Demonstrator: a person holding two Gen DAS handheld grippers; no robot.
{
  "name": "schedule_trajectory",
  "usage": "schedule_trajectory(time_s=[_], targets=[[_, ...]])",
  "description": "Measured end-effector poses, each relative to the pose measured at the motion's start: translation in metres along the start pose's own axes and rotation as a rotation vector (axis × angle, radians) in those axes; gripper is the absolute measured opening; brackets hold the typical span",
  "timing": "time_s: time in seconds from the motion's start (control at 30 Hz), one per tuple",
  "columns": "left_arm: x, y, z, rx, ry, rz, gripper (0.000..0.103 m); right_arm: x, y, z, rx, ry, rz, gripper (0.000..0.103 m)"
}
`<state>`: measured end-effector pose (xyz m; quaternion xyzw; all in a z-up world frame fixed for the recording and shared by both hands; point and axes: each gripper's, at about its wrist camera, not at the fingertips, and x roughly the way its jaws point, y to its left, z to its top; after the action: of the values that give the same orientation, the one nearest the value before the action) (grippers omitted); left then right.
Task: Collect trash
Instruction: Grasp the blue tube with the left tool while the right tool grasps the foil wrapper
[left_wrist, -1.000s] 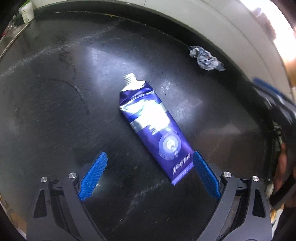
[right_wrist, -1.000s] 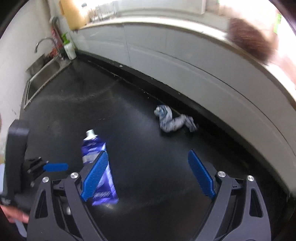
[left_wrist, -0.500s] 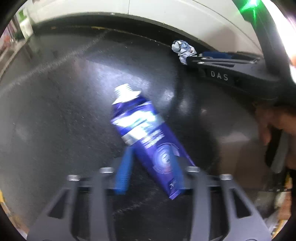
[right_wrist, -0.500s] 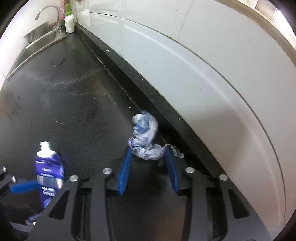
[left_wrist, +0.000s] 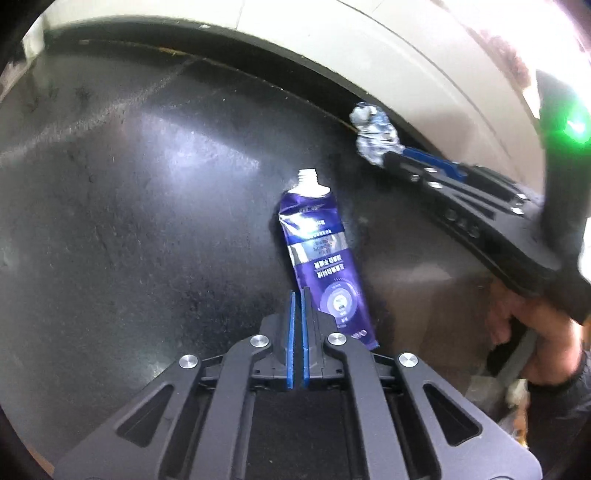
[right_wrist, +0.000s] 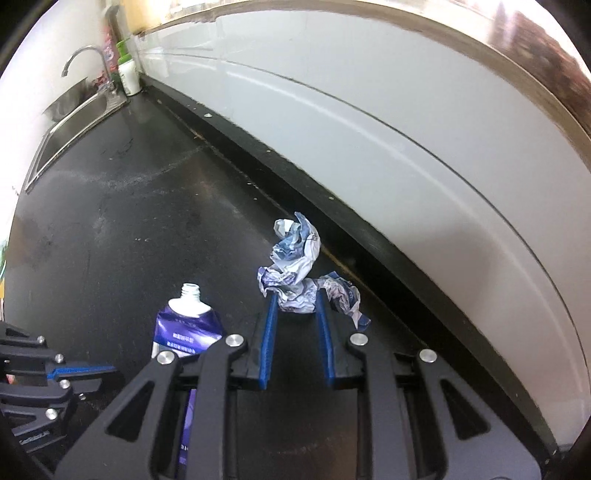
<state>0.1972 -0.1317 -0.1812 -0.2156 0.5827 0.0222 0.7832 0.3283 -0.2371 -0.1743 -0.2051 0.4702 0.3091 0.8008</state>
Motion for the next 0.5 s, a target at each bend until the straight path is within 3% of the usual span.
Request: schedule_trajectory(time_s=[0.07, 0.1, 0.13, 0.2, 0.33, 0.43, 0.5], targets=[[0.005, -0.013, 0.005, 0.034, 0.014, 0.026, 0.019, -0.003, -0.002, 0.000, 0.014, -0.004, -0.004, 0.022], [0.007, -0.022, 0.008, 0.047, 0.017, 0.049, 0.061, -0.006, -0.004, -0.001, 0.019, -0.006, -0.006, 0.022], [0.007, -0.028, 0.009, 0.056, -0.002, 0.091, 0.083, -0.009, -0.005, -0.001, 0.018, -0.011, -0.010, 0.022], [0.008, -0.040, 0.011, 0.080, -0.032, 0.119, 0.083, -0.013, -0.008, -0.001, 0.017, -0.015, -0.011, 0.022], [0.030, -0.063, 0.010, 0.105, -0.002, 0.201, 0.083, -0.016, -0.012, 0.002, 0.015, -0.019, -0.016, 0.022], [0.053, -0.064, 0.011, 0.041, 0.063, 0.257, 0.082, -0.018, -0.014, 0.000, 0.008, -0.016, -0.021, 0.022], [0.058, -0.065, 0.007, 0.028, 0.049, 0.308, 0.077, -0.017, -0.016, 0.001, 0.005, -0.011, -0.018, 0.022]])
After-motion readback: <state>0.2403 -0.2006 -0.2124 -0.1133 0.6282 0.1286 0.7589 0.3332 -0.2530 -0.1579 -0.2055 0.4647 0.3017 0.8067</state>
